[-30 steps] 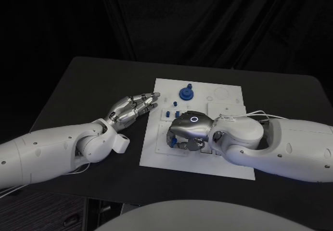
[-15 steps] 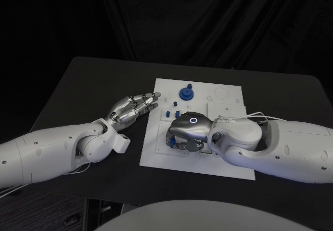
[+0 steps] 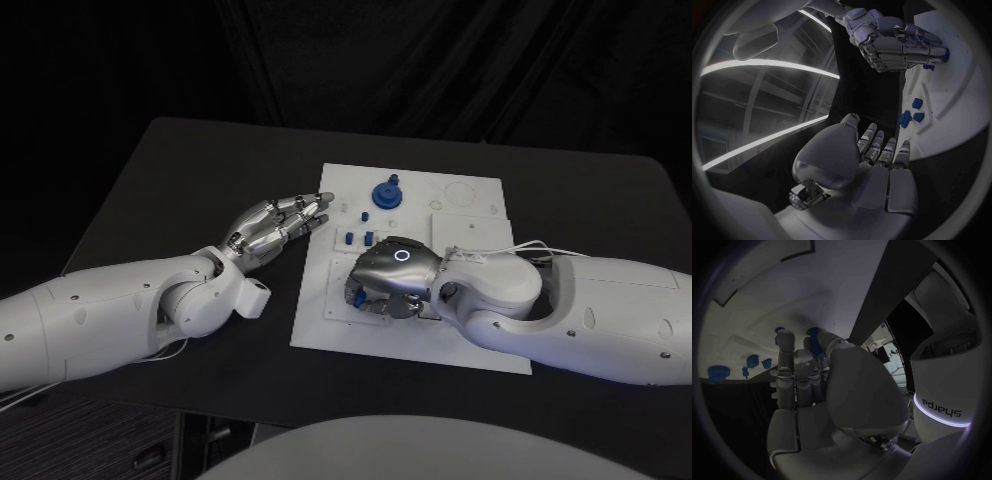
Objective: Assemble the parts on the task board
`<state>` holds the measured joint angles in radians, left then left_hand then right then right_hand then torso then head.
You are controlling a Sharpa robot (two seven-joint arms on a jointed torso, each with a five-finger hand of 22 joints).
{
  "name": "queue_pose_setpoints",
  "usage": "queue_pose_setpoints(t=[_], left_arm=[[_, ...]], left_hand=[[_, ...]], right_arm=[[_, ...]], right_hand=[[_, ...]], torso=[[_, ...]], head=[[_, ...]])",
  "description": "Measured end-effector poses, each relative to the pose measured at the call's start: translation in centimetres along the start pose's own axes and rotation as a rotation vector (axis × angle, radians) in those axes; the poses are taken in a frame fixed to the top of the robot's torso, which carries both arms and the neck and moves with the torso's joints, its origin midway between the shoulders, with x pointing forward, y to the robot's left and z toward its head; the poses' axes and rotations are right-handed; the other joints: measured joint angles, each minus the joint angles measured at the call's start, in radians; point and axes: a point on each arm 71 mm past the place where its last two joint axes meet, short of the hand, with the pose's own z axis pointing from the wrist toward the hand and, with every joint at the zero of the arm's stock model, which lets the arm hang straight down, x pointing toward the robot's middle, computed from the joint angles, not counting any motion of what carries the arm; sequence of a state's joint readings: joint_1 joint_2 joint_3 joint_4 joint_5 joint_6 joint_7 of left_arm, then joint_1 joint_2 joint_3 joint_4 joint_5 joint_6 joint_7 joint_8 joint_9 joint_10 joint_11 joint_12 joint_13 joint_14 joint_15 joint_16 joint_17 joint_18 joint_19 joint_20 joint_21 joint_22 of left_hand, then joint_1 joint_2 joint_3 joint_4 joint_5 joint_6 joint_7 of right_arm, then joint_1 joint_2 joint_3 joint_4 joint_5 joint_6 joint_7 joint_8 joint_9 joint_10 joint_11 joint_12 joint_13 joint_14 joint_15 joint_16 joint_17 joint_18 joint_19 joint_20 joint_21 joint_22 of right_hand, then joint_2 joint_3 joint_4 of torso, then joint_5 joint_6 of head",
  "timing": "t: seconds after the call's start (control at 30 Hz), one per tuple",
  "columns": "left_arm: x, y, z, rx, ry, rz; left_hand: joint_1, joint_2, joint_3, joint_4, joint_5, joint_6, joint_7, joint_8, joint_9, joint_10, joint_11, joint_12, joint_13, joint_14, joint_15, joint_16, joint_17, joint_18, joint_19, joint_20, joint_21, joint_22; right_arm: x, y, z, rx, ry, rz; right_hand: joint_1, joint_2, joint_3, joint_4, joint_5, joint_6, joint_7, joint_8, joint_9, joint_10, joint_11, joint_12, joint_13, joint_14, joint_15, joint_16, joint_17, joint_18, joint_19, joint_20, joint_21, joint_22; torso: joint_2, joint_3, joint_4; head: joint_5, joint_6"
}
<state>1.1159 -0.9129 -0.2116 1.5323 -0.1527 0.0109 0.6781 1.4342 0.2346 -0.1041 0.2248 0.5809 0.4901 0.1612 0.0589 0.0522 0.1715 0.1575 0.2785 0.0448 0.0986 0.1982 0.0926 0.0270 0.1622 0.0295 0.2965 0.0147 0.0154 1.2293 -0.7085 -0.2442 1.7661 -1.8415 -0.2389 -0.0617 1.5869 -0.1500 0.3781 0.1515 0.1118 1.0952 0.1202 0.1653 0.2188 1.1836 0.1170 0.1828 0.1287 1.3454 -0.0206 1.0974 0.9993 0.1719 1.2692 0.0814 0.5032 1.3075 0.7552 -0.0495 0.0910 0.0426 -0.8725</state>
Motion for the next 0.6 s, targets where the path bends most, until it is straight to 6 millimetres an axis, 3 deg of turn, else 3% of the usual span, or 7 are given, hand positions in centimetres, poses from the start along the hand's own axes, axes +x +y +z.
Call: queue_pose_setpoints(t=[0.37,0.43,0.5,0.53,0.57,0.6], left_arm=[[-0.06,0.03,0.01,-0.001,0.001,-0.001],[-0.05,0.04,0.02,-0.001,0.002,-0.001],[-0.04,0.04,0.02,-0.002,0.002,-0.002],[-0.05,0.04,0.02,-0.002,0.002,-0.002],[-0.06,0.04,0.02,-0.002,0.002,-0.002],[-0.08,0.05,0.02,-0.002,0.002,-0.001]], left_hand=[[0.000,0.000,0.003,0.003,0.000,0.004,-0.004,0.000,0.001,0.000,0.000,0.000,0.000,0.000,0.000,0.000,0.000,0.000,0.000,0.000,0.000,0.000],[0.000,0.000,0.003,0.003,0.000,0.004,-0.004,0.000,0.001,0.000,0.000,0.000,0.000,0.000,0.000,0.000,0.000,0.000,0.000,0.000,0.000,0.000],[0.000,0.000,0.003,0.003,0.000,0.004,-0.004,0.000,0.001,0.000,0.000,0.000,0.000,0.000,0.000,0.000,0.000,0.000,0.000,0.000,0.000,0.000],[0.000,0.000,0.003,0.003,0.000,0.004,-0.004,0.000,0.001,0.000,0.000,0.000,0.000,0.000,0.000,0.000,0.000,0.000,0.000,0.000,0.000,0.000],[0.000,0.000,0.003,0.003,0.000,0.004,-0.004,0.000,0.001,0.000,0.000,0.000,0.000,0.000,0.000,0.000,0.000,0.000,0.000,0.000,0.000,0.000],[0.000,0.000,0.003,0.003,0.000,0.004,-0.004,0.000,0.001,0.000,0.000,0.000,0.000,0.000,0.000,0.000,0.000,0.000,0.000,0.000,0.000,0.000]], right_arm=[[0.01,0.00,0.03,-0.004,-0.006,-0.006],[0.01,-0.03,0.03,-0.003,-0.006,-0.007],[0.02,-0.06,0.03,-0.002,-0.005,-0.008],[0.03,-0.13,0.01,0.000,-0.004,-0.009],[0.05,-0.17,-0.02,0.001,-0.003,-0.009],[0.06,-0.19,-0.04,0.002,-0.002,-0.009]], right_hand=[[0.001,0.002,-0.010,0.005,-0.043,0.000,0.000,-0.007,0.006,0.001,-0.001,0.000,0.014,-0.001,0.001,-0.002,-0.001,0.000,-0.004,0.003,0.000,0.000],[-0.003,0.006,-0.017,0.012,-0.047,-0.005,0.003,-0.014,0.006,0.010,-0.010,-0.012,0.015,-0.008,0.007,-0.010,-0.004,0.000,-0.012,0.006,-0.014,0.000],[-0.016,0.006,-0.024,0.019,-0.048,-0.023,0.007,-0.026,0.006,0.012,-0.023,-0.025,0.015,-0.016,0.013,-0.017,-0.009,0.000,-0.022,0.010,-0.034,0.000],[-0.028,-0.007,-0.028,0.031,-0.047,-0.055,0.012,-0.044,0.001,0.002,-0.036,-0.039,0.015,-0.029,0.019,-0.027,-0.019,0.000,-0.035,0.016,-0.060,0.000],[-0.040,-0.018,-0.033,0.041,-0.047,-0.086,0.005,-0.062,-0.006,-0.024,-0.037,-0.053,0.012,-0.040,0.029,-0.040,-0.030,0.001,-0.048,0.021,-0.089,0.000],[-0.052,-0.030,-0.042,0.051,-0.047,-0.121,-0.012,-0.081,-0.013,-0.063,-0.026,-0.068,0.006,-0.056,0.038,-0.052,-0.042,0.011,-0.062,0.024,-0.122,0.000]], torso=[[0.001,0.0004,-0.0010],[0.000,0.0005,-0.0010],[0.000,0.0006,-0.0010],[0.000,0.0006,-0.0010],[0.000,0.0007,-0.0010],[-0.001,0.0007,-0.0010]], head=[[0.001,0.000],[0.001,0.000],[0.001,0.000],[0.001,0.000],[0.001,0.000],[0.000,0.000]])
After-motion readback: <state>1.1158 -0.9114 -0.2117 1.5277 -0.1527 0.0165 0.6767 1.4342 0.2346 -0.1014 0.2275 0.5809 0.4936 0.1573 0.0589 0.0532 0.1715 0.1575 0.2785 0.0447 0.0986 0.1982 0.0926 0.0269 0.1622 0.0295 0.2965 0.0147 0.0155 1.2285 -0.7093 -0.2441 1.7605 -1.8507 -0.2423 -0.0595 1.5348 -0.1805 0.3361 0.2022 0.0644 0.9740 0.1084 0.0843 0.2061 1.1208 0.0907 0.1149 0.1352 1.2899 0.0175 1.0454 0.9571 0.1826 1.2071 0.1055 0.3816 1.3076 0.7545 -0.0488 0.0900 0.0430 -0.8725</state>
